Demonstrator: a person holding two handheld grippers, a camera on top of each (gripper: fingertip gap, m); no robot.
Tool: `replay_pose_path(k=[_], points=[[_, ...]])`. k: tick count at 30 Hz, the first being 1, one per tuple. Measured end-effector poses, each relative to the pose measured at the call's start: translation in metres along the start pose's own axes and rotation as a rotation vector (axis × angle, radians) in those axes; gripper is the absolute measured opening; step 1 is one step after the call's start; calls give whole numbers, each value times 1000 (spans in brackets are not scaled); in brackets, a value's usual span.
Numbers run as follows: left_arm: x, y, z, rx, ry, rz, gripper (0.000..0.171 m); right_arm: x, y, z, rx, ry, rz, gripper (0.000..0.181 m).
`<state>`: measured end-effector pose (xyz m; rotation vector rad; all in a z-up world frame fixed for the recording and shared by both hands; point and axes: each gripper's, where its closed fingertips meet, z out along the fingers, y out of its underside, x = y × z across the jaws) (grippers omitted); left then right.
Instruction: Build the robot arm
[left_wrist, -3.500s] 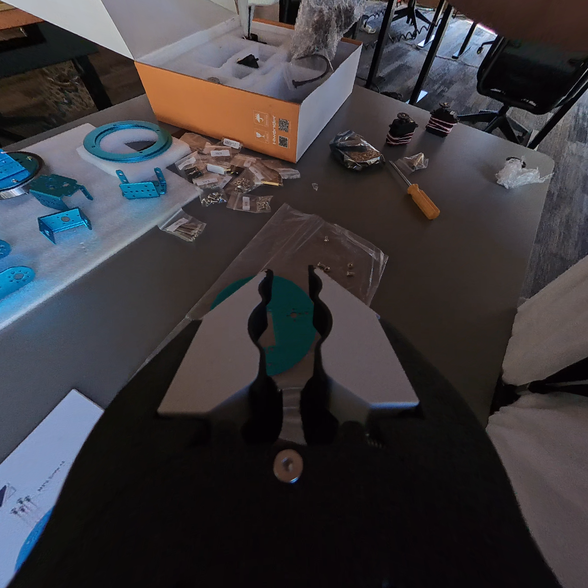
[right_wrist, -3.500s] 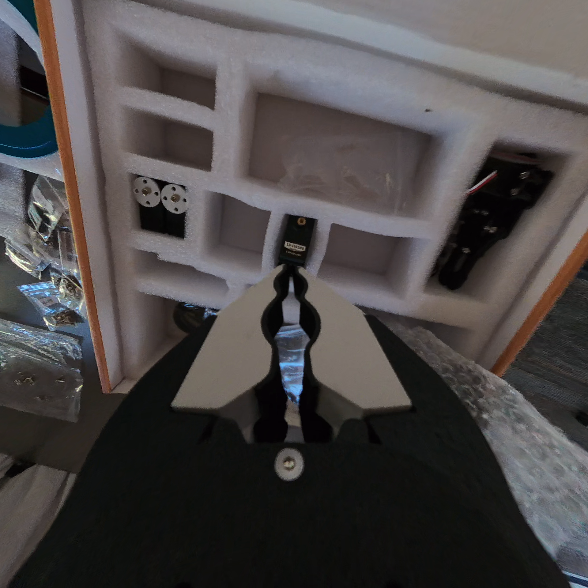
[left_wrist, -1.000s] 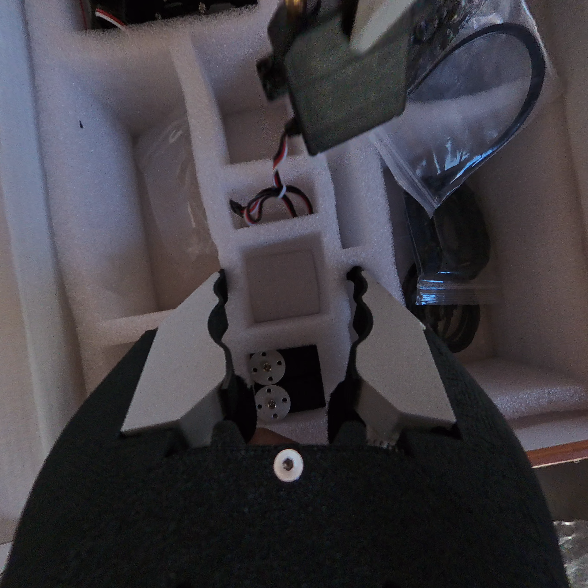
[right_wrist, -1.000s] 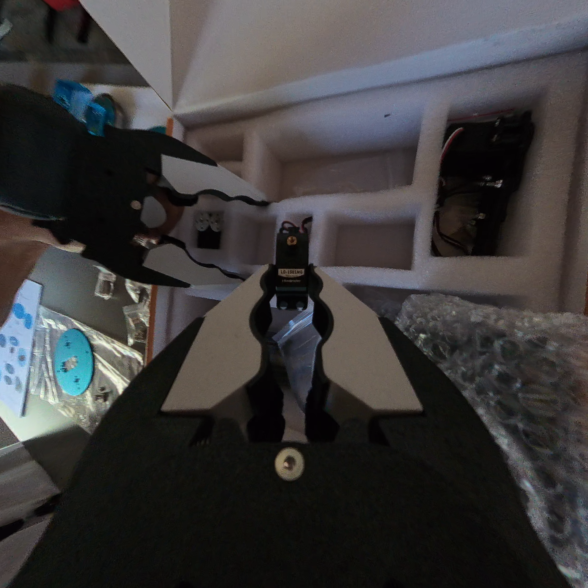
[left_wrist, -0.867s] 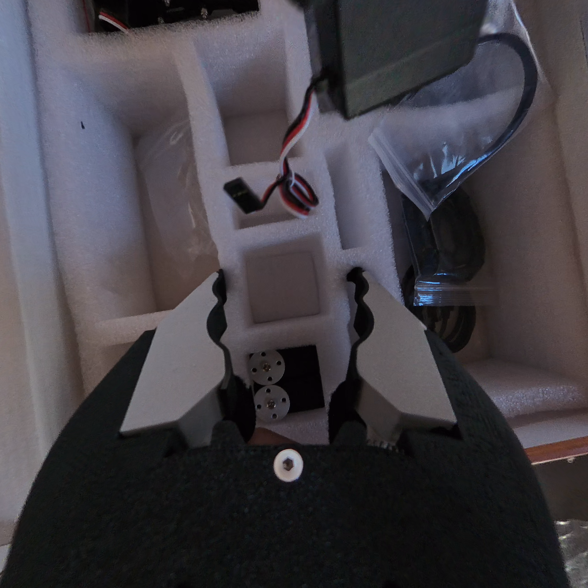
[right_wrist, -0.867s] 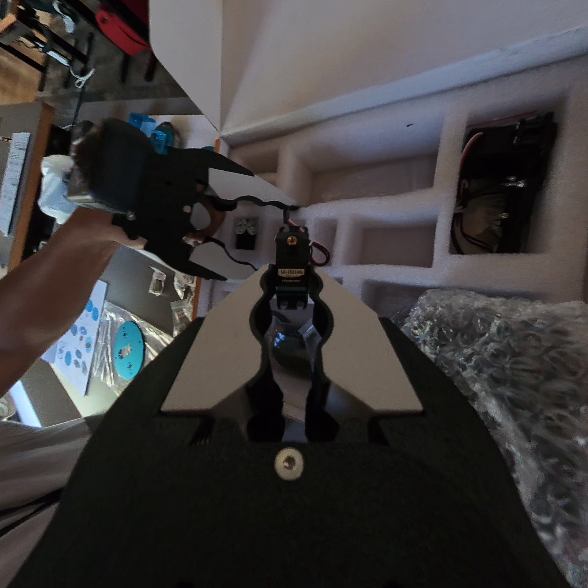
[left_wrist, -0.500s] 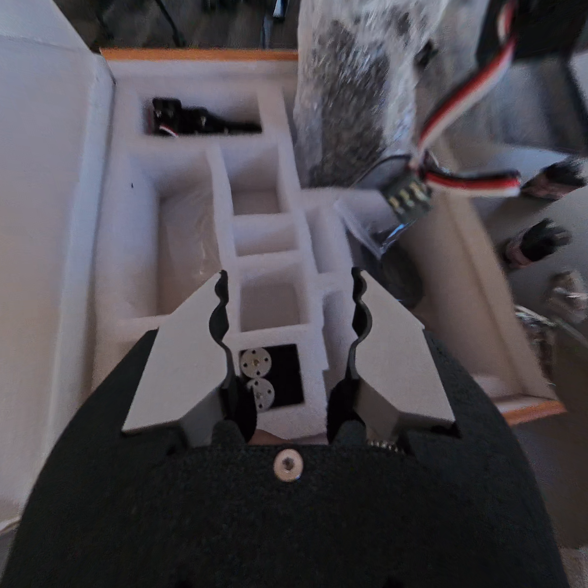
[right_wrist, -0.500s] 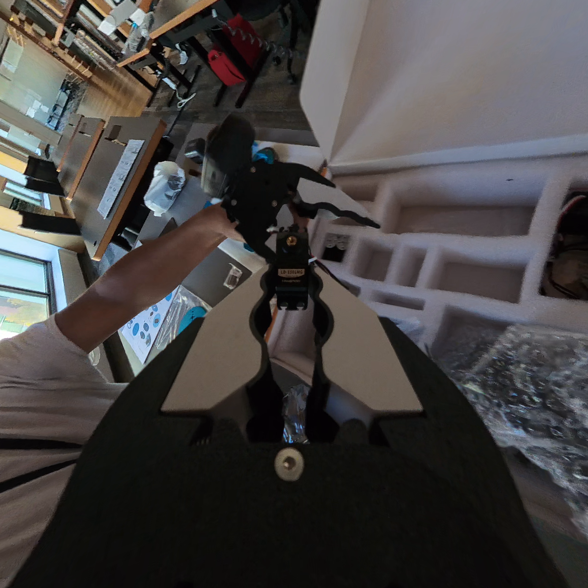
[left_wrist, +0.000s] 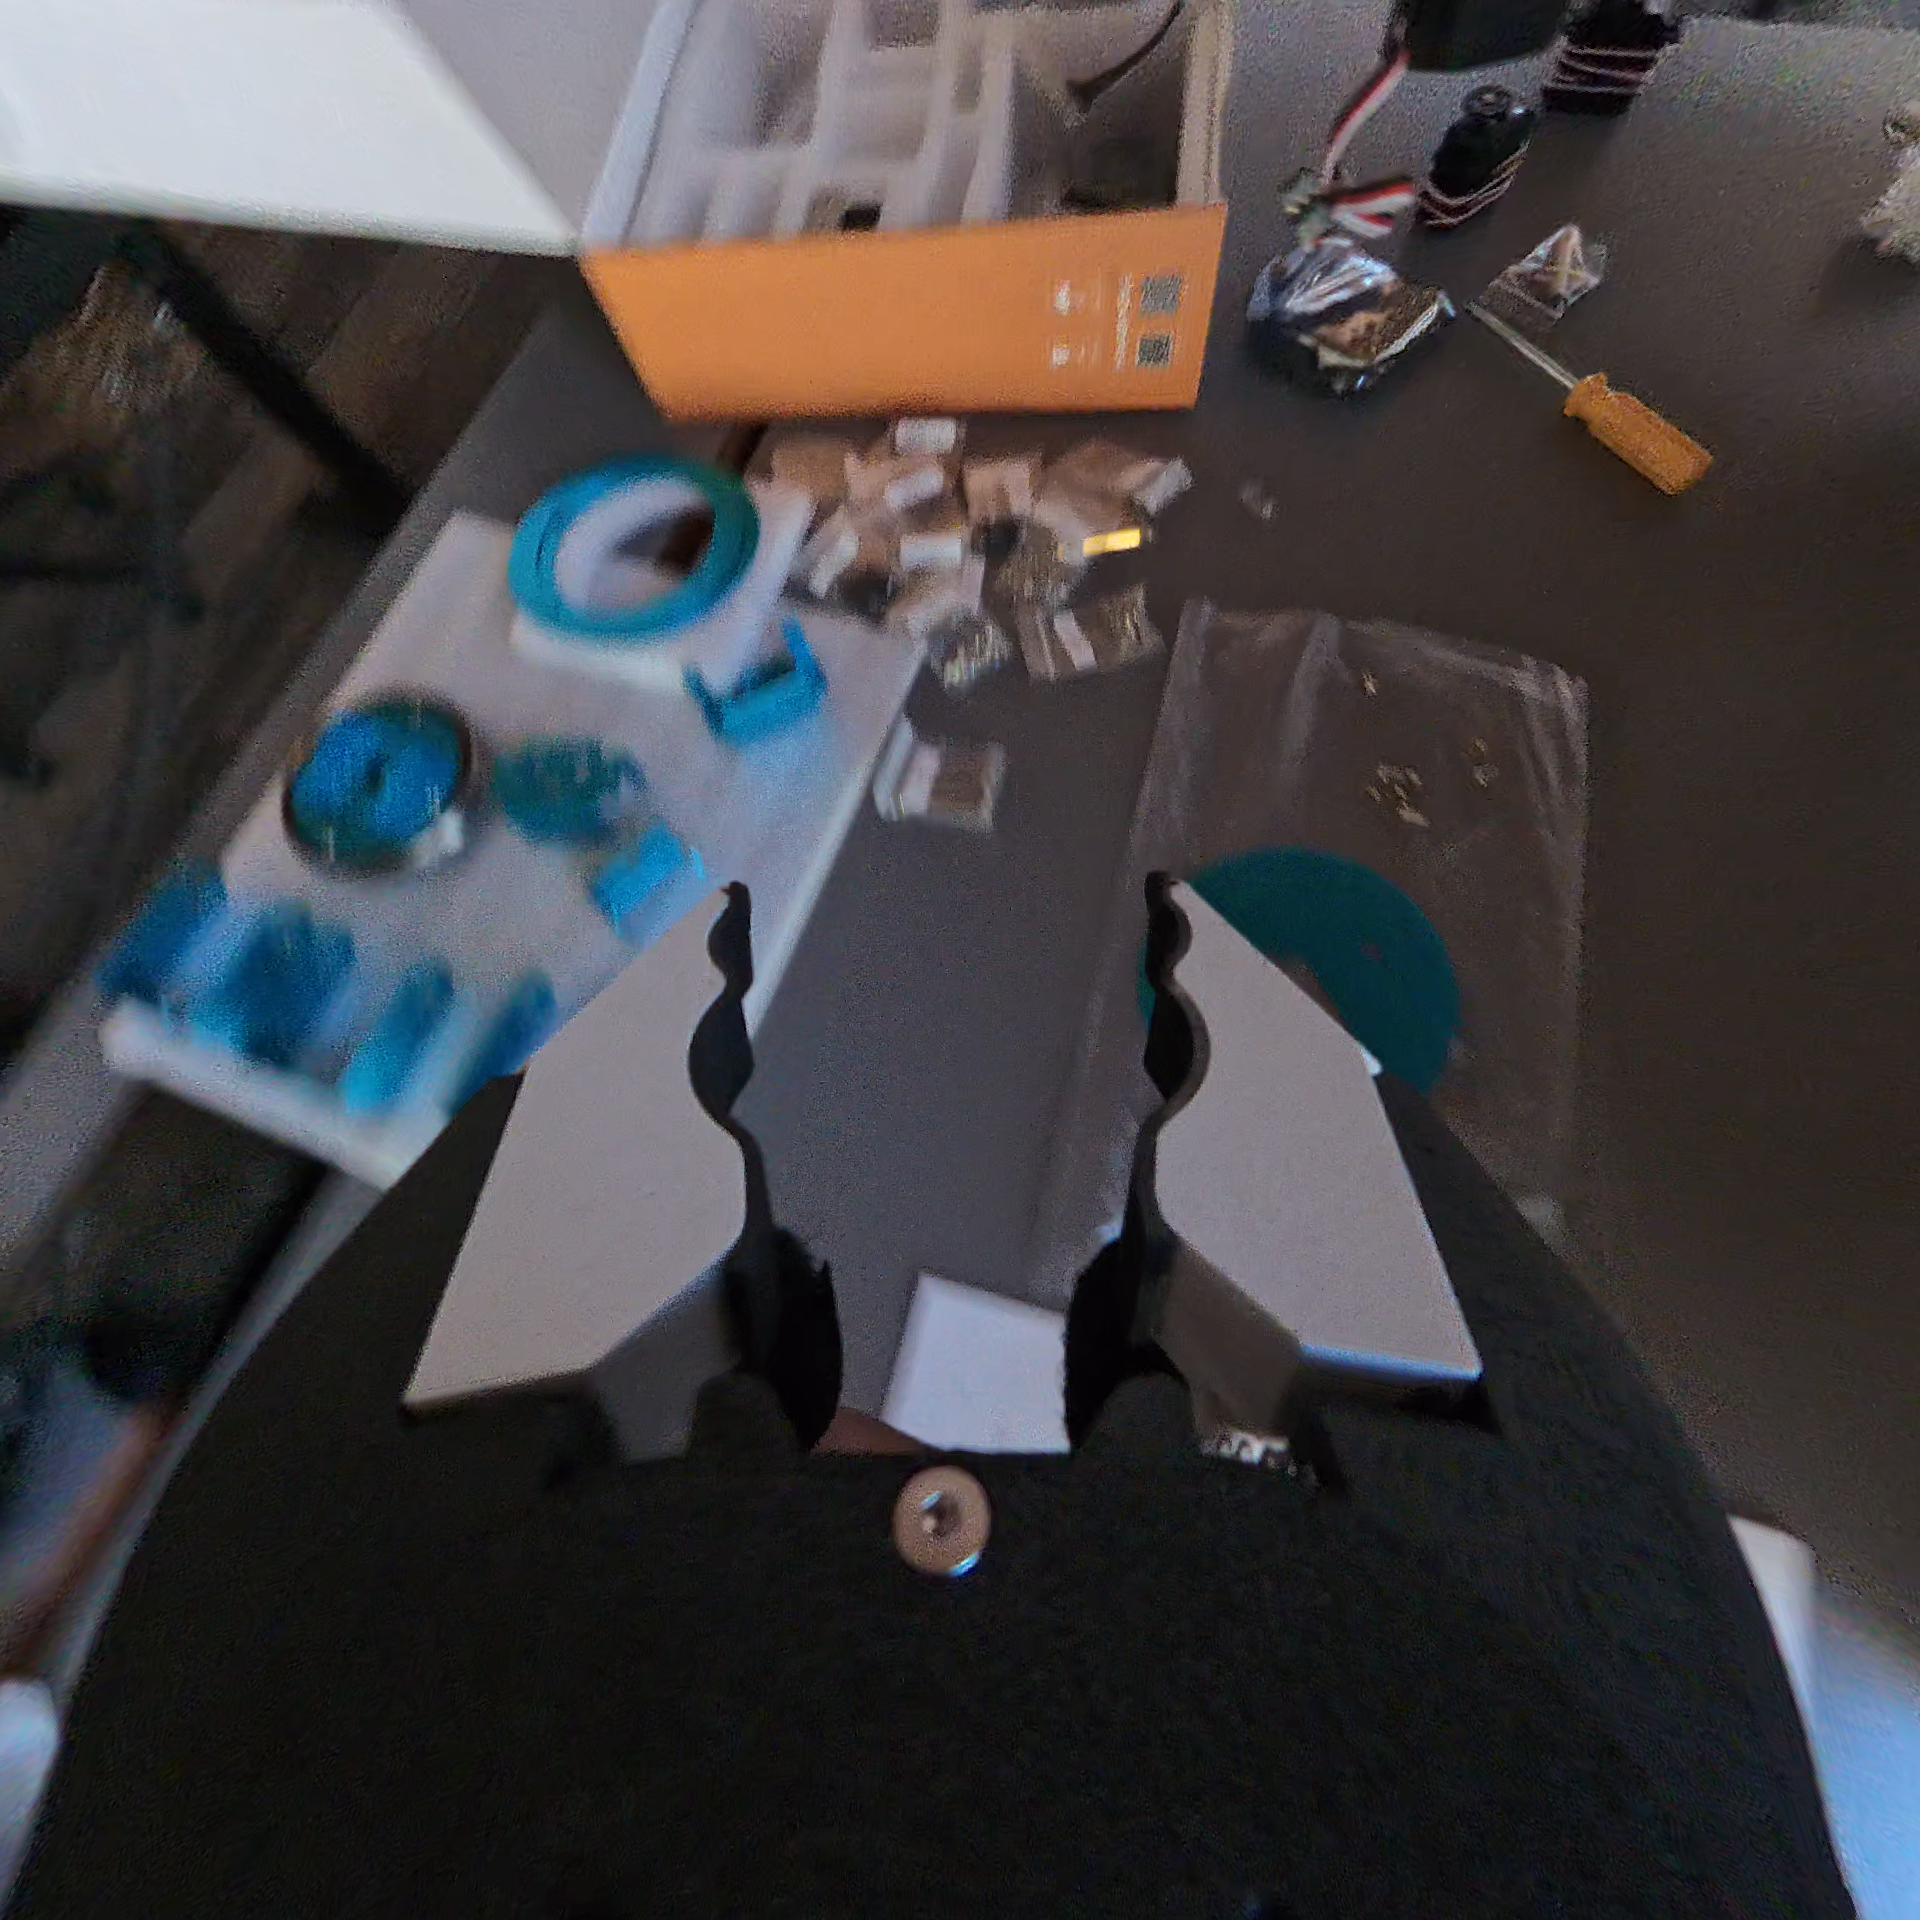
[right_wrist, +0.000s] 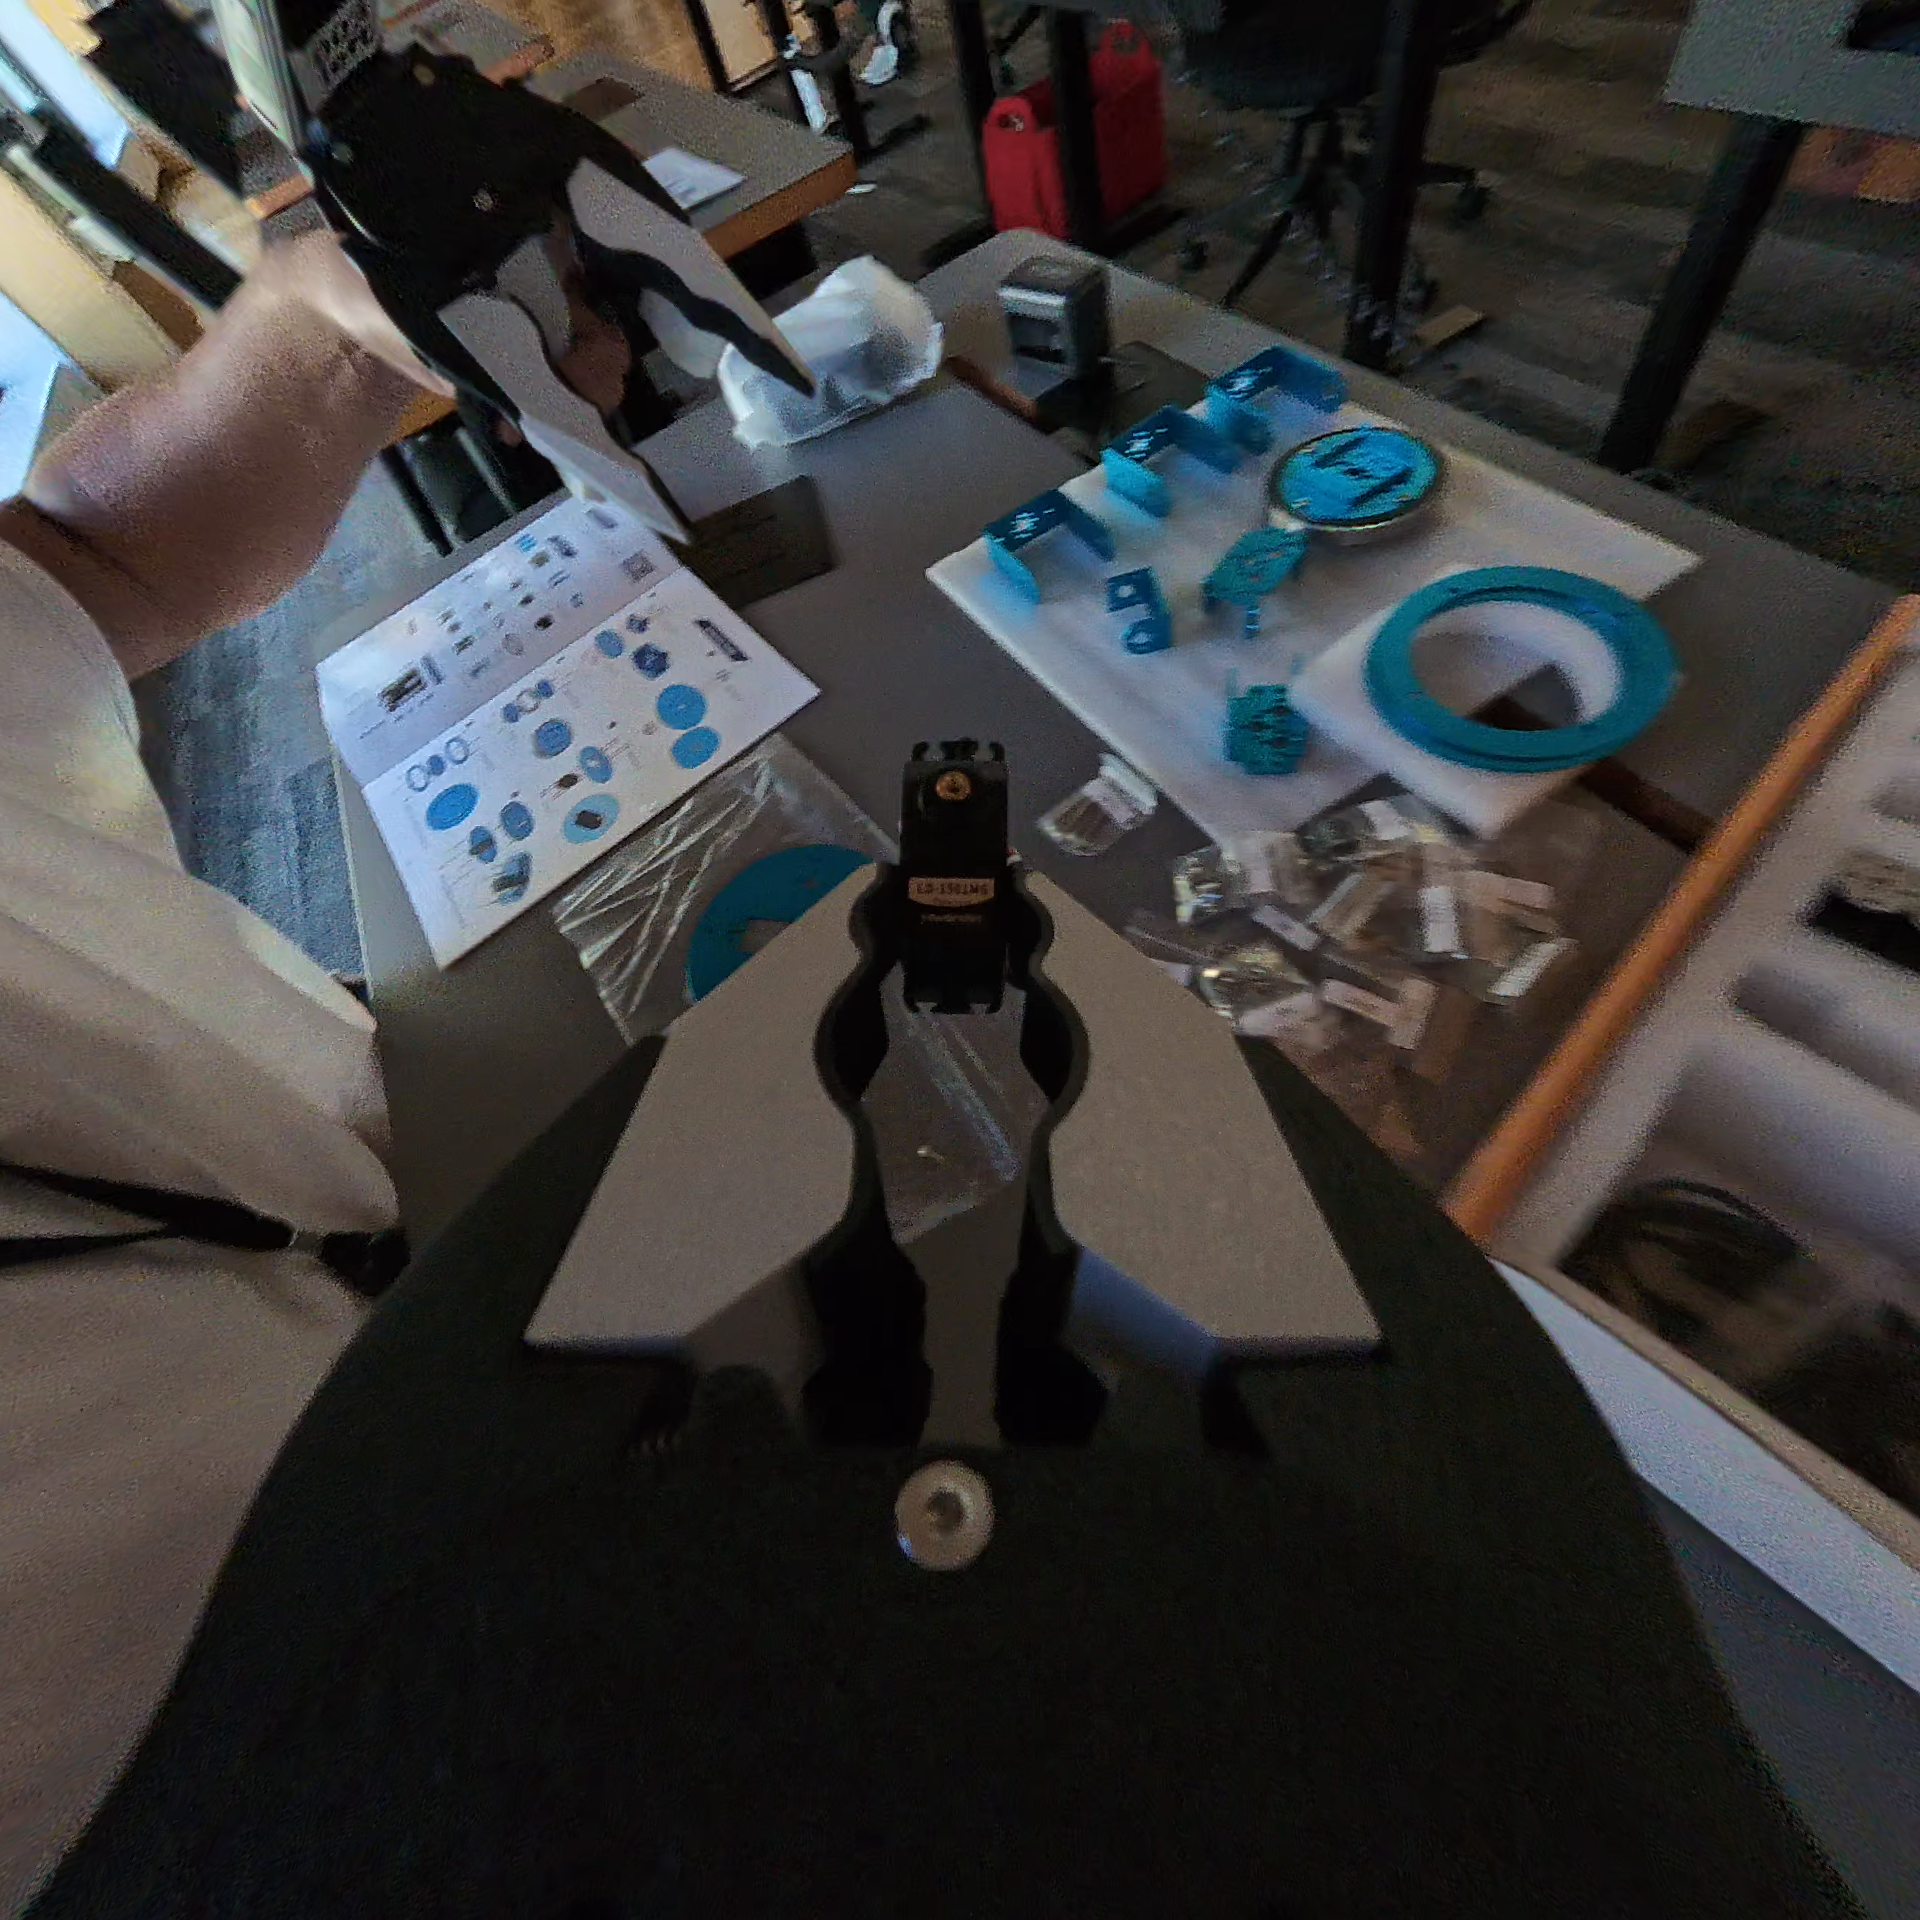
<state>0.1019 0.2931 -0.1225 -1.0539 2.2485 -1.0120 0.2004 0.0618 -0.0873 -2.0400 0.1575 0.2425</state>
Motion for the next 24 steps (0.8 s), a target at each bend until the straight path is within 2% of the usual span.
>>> replay_pose_path(k=[4, 8, 10, 13, 16, 19, 21, 24], points=[[35, 86, -92, 82, -205, -209, 73, -58, 22, 39, 7, -91, -44, 19], [88, 153, -147, 186, -382, -344, 71, -84, 38, 77, 13, -115, -70, 19], [121, 174, -156, 237, -393, -407, 70, -94, 44, 94, 26, -148, -79, 19], [162, 193, -157, 283, -376, -453, 69, -123, 49, 117, 74, -305, -47, 19], [198, 204, -151, 301, -317, -445, 67, -142, 60, 139, 64, -416, -6, 19], [234, 211, -145, 329, -208, -395, 58, -153, 74, 153, 26, -440, -48, 19], [243, 213, -142, 357, -168, -393, 51, -167, 78, 156, 44, -502, -61, 19], [237, 214, -136, 365, -151, -427, 49, -180, 78, 159, 77, -570, -46, 19]])
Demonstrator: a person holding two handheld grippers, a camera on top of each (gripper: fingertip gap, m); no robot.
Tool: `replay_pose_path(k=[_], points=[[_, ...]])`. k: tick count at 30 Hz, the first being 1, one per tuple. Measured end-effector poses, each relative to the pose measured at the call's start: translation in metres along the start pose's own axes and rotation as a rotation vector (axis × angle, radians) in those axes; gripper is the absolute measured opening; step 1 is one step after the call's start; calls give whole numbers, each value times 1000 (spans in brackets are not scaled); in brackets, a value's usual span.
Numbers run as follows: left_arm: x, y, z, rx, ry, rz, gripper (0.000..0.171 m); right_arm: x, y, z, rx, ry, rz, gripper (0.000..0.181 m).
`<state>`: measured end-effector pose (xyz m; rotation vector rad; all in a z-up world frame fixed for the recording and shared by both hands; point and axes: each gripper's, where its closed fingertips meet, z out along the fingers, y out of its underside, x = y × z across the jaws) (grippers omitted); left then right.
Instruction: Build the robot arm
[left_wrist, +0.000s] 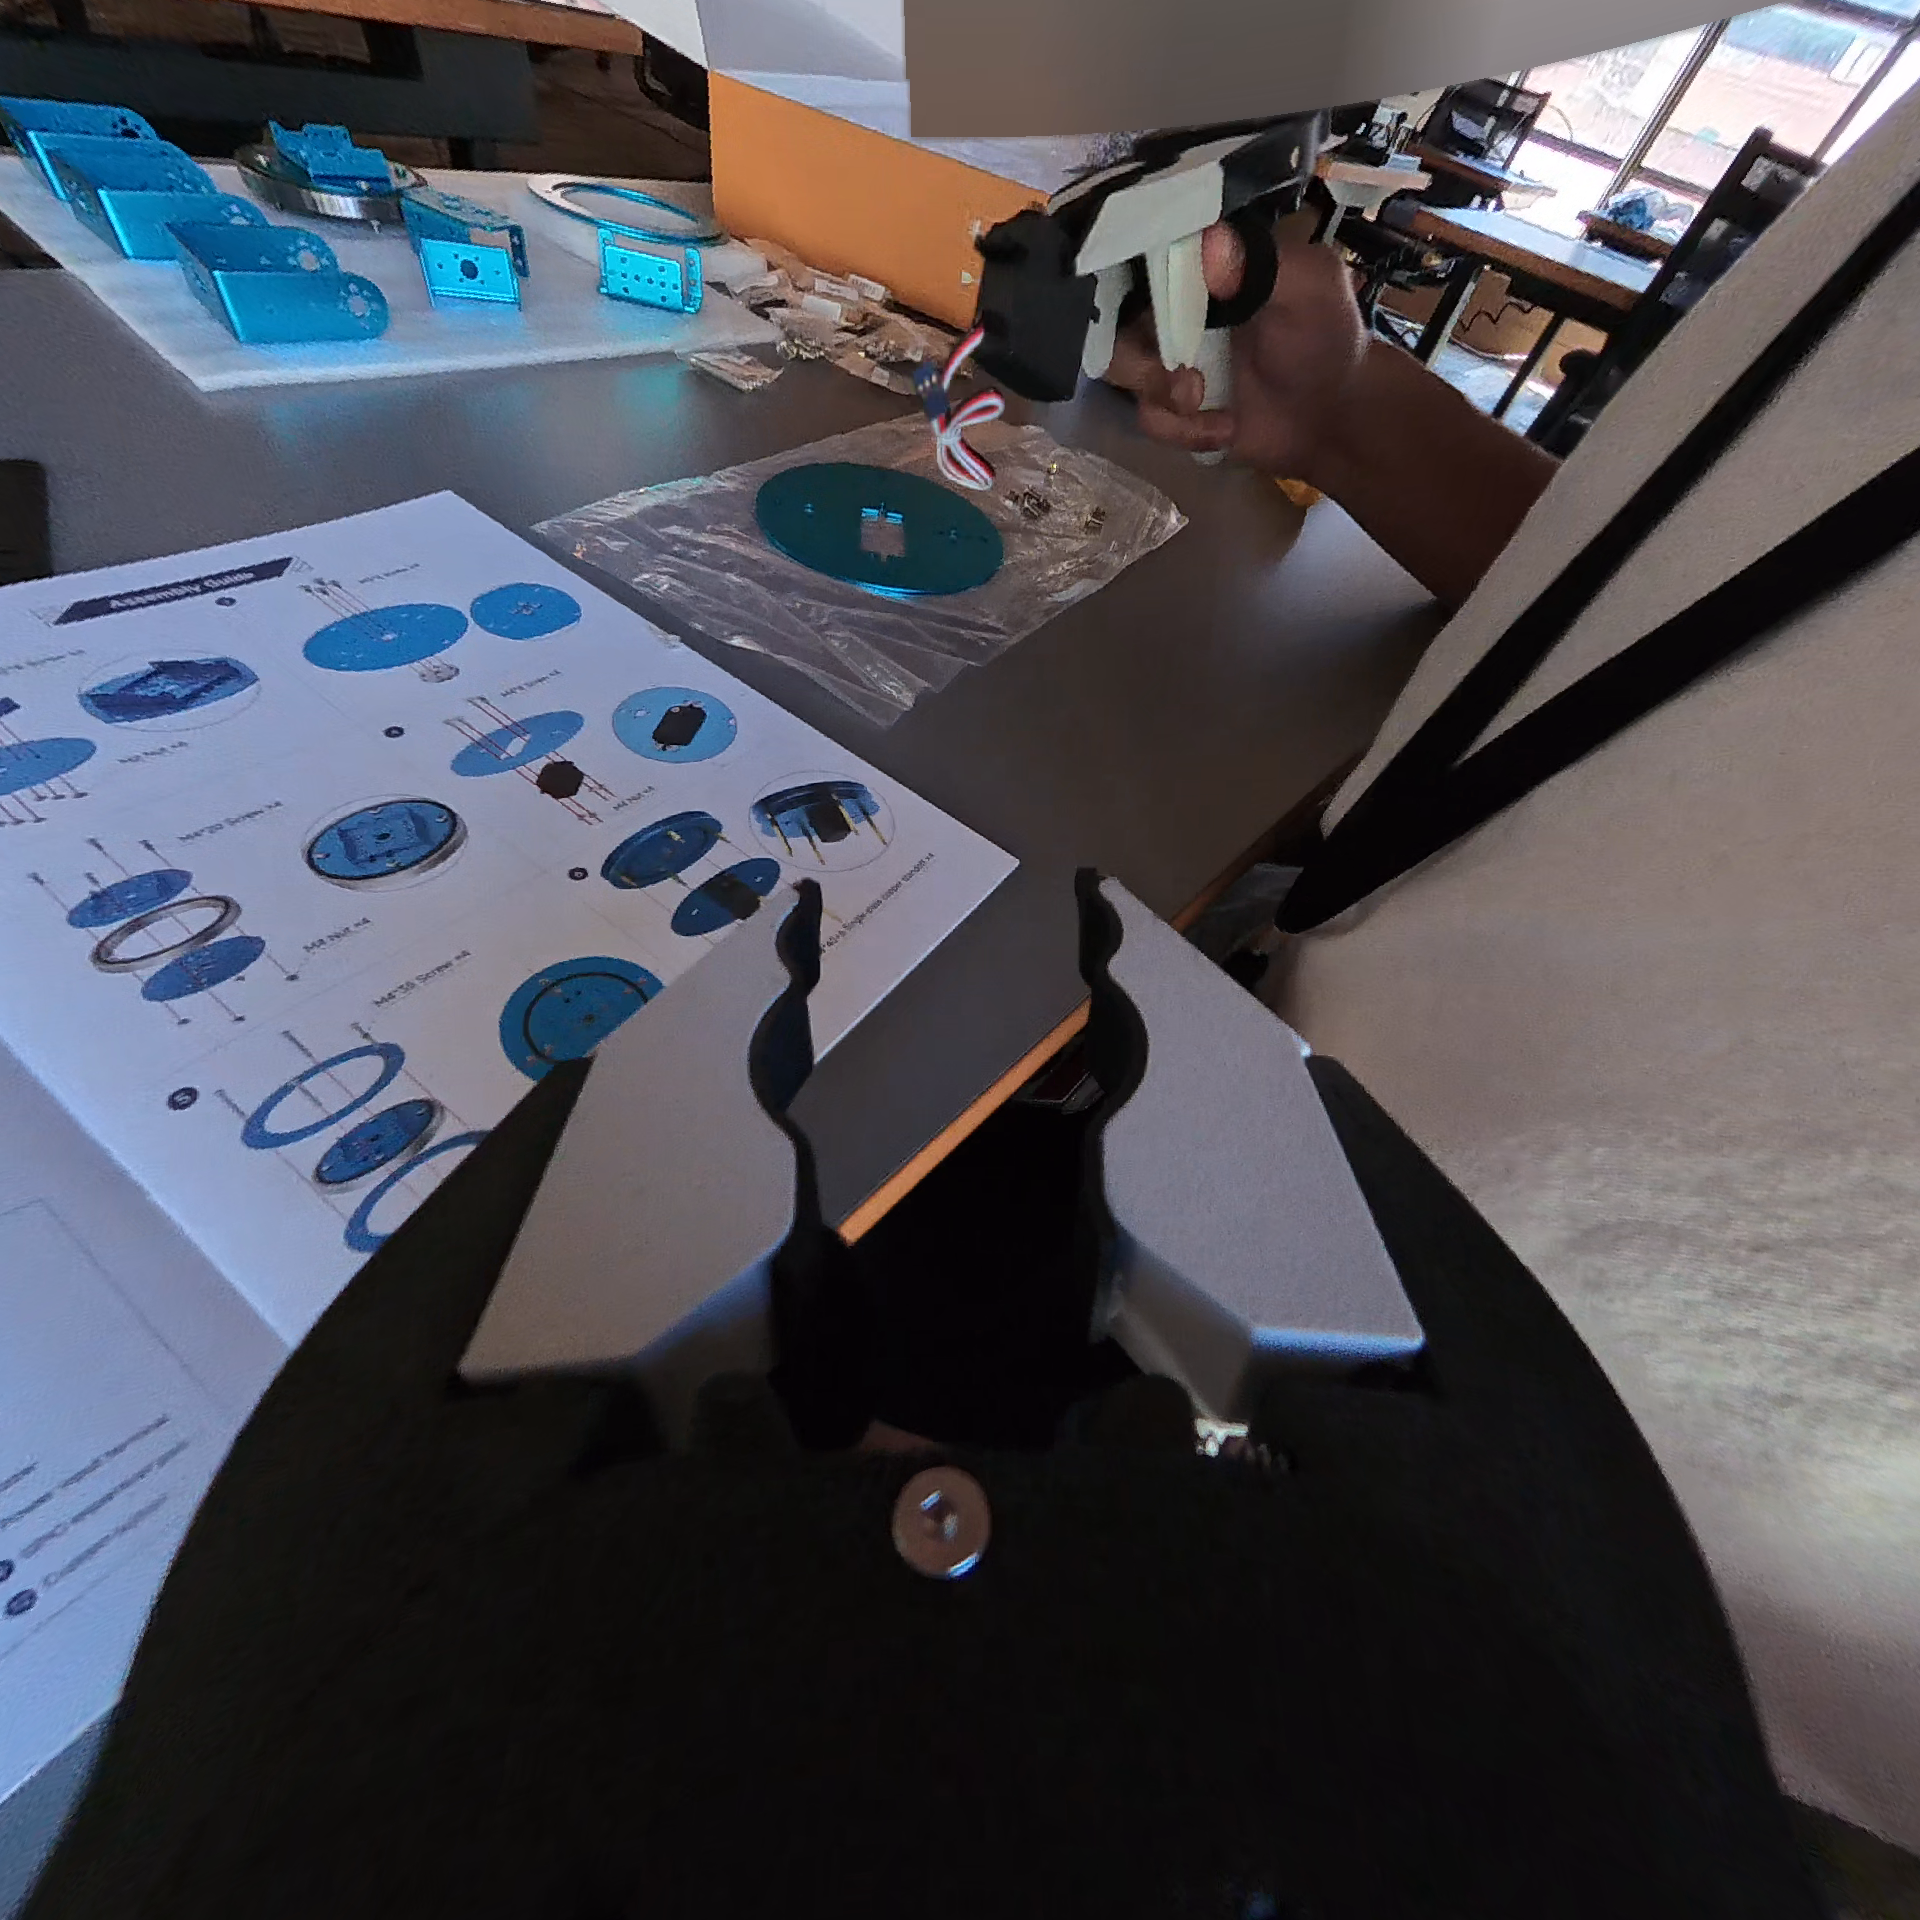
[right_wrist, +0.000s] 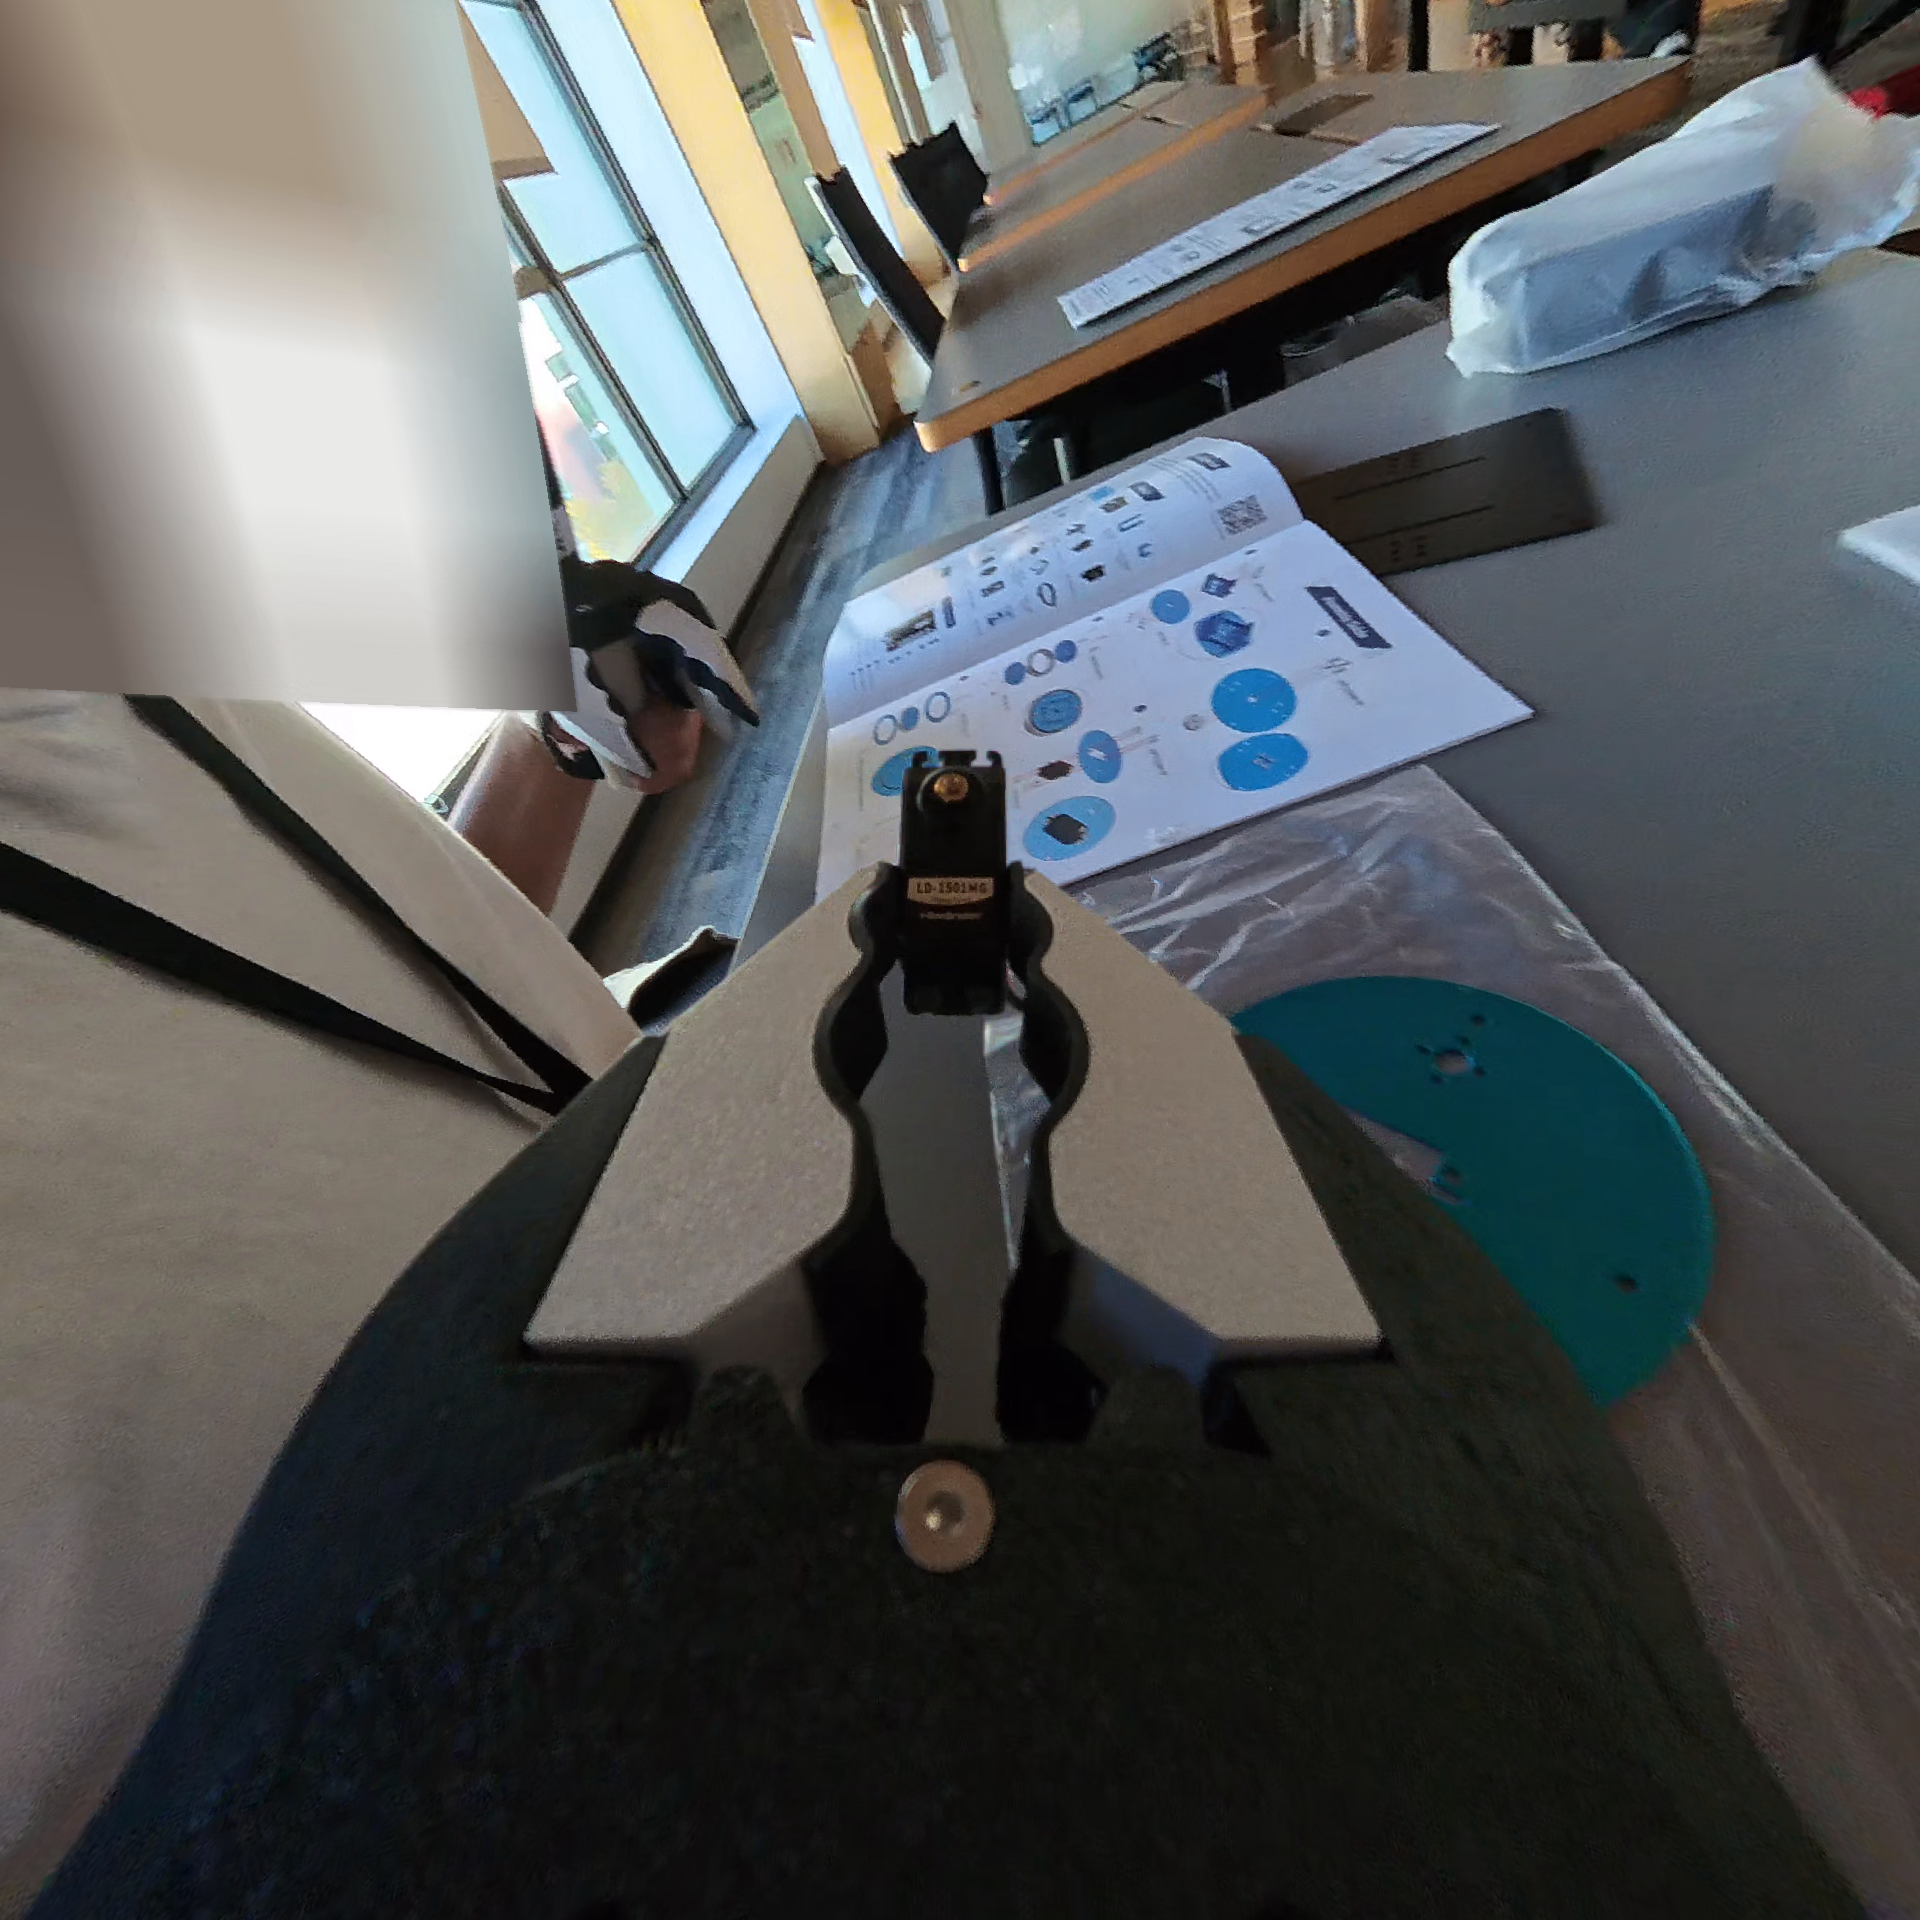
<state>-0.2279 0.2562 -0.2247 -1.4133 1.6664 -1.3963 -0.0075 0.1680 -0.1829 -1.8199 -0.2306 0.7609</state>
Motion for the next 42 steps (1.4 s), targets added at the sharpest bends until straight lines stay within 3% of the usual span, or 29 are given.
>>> replay_pose_path(k=[8, 15, 23, 29, 35, 42], points=[[-2, -9, 23, -20, 22, 42, 49, 1, 13, 12, -20, -24, 58, 19], [-2, -22, 47, 16, 15, 18, 48, 23, 22, 9, -92, 165, 16, 19], [3, -15, 71, -70, -2, 77, 48, 29, 40, 8, -254, 352, -167, 19], [-17, -16, 57, -78, -142, 45, 48, 18, 56, 17, -321, 323, -187, 19], [-44, 17, 25, -254, -369, 73, 48, 19, 66, 20, -369, 328, -195, 19], [-37, 36, -8, -345, -380, 80, 48, 25, 77, 22, -418, 336, -188, 19]])
